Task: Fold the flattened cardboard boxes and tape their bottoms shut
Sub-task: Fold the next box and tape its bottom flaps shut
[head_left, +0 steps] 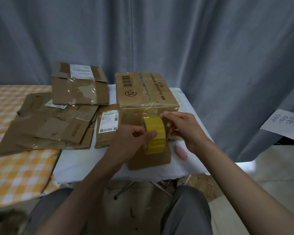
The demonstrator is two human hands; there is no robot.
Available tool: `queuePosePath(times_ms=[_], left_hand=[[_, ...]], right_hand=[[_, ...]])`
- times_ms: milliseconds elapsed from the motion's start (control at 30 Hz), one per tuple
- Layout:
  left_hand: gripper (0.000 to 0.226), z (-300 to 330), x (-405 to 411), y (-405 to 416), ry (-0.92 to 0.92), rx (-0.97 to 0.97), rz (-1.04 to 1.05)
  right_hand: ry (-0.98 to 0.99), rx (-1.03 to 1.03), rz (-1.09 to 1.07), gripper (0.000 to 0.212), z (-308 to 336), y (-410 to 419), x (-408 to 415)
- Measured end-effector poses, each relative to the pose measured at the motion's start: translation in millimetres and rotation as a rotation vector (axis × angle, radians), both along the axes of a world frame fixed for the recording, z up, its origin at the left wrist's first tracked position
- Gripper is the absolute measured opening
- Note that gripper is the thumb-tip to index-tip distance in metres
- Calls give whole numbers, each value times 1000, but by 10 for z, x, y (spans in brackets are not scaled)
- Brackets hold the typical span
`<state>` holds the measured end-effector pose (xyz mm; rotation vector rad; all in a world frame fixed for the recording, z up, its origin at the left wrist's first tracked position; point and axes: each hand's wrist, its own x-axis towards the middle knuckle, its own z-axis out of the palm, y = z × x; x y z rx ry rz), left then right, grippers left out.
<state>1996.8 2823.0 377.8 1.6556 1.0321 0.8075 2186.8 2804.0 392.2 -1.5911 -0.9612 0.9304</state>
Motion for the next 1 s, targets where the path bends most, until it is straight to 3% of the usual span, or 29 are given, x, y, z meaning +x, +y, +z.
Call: queuePosePath(times_ms=[100,233,367,567,700,1000], left_hand=[[20,0,-1,3,13,29,7],[27,-16,-16,12,40,84,7],[29,-18,-17,20,86,139,5],[31,-45,-10,47,100,169,3],[34,-63,3,73,135,211,-2],[50,21,-43,87,261,357,33]], right_hand=[[145,-145,23,30,83,54,-109],[281,-182,111,12,142,73,-180],[353,-189,115,16,146,72,-189],[344,-201,58,21,144,170,-221],[394,-214,25,38,140,220,-233],[439,-240,12,39,143,248,-255]])
